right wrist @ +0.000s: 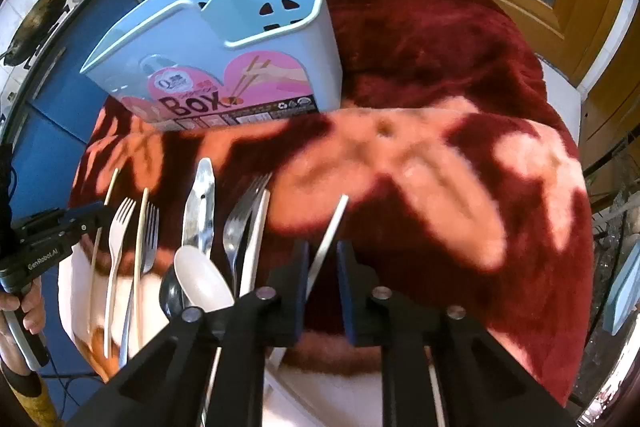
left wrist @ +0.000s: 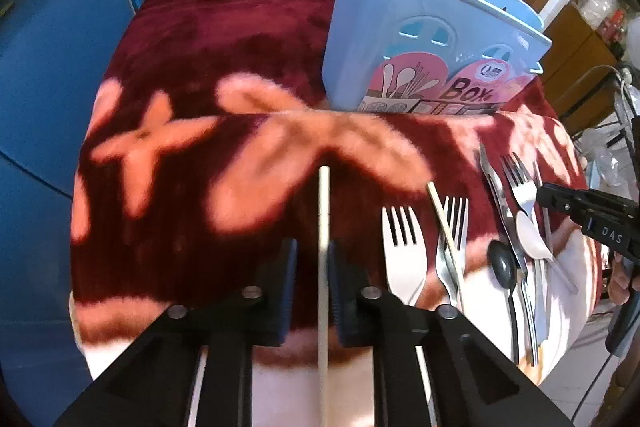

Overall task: Organize utensils
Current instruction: 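Grasp a wooden chopstick with the left tool while the right tool grasps a white chopstick, then carry both chopsticks over the blue Box holder and open both tools to drop them in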

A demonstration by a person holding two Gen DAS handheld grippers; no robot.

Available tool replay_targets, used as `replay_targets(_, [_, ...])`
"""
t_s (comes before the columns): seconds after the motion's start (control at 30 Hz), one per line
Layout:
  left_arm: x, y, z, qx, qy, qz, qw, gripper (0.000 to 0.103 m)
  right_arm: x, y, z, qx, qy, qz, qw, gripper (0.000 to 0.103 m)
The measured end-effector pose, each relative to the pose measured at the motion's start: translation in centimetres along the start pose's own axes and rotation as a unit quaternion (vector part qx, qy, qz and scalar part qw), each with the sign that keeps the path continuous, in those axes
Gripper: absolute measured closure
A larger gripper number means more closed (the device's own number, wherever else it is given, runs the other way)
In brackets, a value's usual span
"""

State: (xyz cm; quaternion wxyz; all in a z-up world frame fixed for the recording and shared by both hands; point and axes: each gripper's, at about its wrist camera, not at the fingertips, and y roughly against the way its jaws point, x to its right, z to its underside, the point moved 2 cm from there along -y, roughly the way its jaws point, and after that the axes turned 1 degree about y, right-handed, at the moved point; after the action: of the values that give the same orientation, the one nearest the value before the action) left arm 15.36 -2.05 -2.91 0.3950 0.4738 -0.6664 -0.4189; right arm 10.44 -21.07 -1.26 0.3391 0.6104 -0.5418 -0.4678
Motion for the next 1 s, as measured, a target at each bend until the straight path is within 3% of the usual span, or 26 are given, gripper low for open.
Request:
replay_targets(0.07, [0.3,-0.3,-0.4,-0.003,-0.001,-0.003,1.0000,0.099,0.2,-0.1,-0.4,0.002,-0.002,-0.002,1.000,0.092])
replay_targets(0.17, [0.5,0.4,-0.9,0.010,0.004,-0.001,0.9999,0.099,0.4,0.3,-0.9,0.023,0.001,-0.010,1.000,0.095])
replay_targets(0.33, [0.3,3.1,-1.6,0.083,0.015,0.019,0.9962,0.099,-0.2,2.5,-1.5,0.111,0.020,-0.025,0.993,0.097])
replay_targets(0.43, [0.4,4.8,-1.9,0.135,0.022,0.032,0.9901,0.099,-1.0,4.4,-1.5,0.179,0.042,-0.026,0.983,0.097])
replay_targets(0.73, [1.3,10.0,-2.0,0.274,0.029,0.053,0.9599,0.099,-3.9,8.7,-1.0,0.332,0.062,-0.017,0.941,0.097])
replay_targets(0.87, [1.9,12.3,-2.9,0.343,0.024,0.050,0.9377,0.099,-4.1,11.5,-1.1,0.389,0.064,-0.008,0.919,0.097])
replay_targets(1.0, [2.4,13.7,-4.9,0.387,0.030,0.048,0.9203,0.099,-4.2,13.6,-2.6,0.429,0.062,-0.002,0.901,0.097])
